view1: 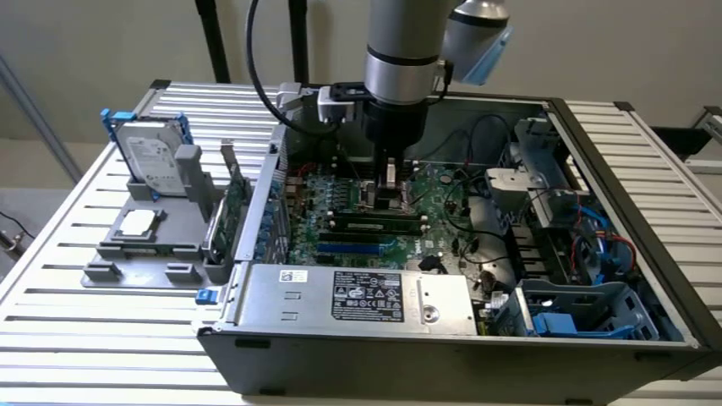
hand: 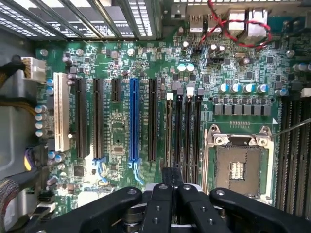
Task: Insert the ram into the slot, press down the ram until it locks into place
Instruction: 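Press down the ram until it locks into place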
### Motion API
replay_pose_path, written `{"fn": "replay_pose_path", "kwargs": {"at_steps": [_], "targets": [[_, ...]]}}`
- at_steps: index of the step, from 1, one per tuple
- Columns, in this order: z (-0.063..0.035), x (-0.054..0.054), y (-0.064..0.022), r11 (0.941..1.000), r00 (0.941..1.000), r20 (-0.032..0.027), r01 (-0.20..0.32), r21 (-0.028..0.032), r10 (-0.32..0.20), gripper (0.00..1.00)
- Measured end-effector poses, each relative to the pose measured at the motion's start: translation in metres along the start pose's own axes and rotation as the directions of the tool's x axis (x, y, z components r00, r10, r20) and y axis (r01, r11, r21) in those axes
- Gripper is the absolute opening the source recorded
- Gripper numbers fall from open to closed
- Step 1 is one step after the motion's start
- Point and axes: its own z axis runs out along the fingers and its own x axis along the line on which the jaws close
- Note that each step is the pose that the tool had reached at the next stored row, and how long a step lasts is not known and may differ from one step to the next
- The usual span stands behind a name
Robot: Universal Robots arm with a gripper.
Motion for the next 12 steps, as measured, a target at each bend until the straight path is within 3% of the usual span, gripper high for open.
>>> {"fn": "replay_pose_path", "kwargs": {"at_steps": [12], "targets": [[0.0, 0.0001, 0.0, 1.0, 1.0, -0.0001, 0.0, -0.0001, 0.0, 0.11]]}}
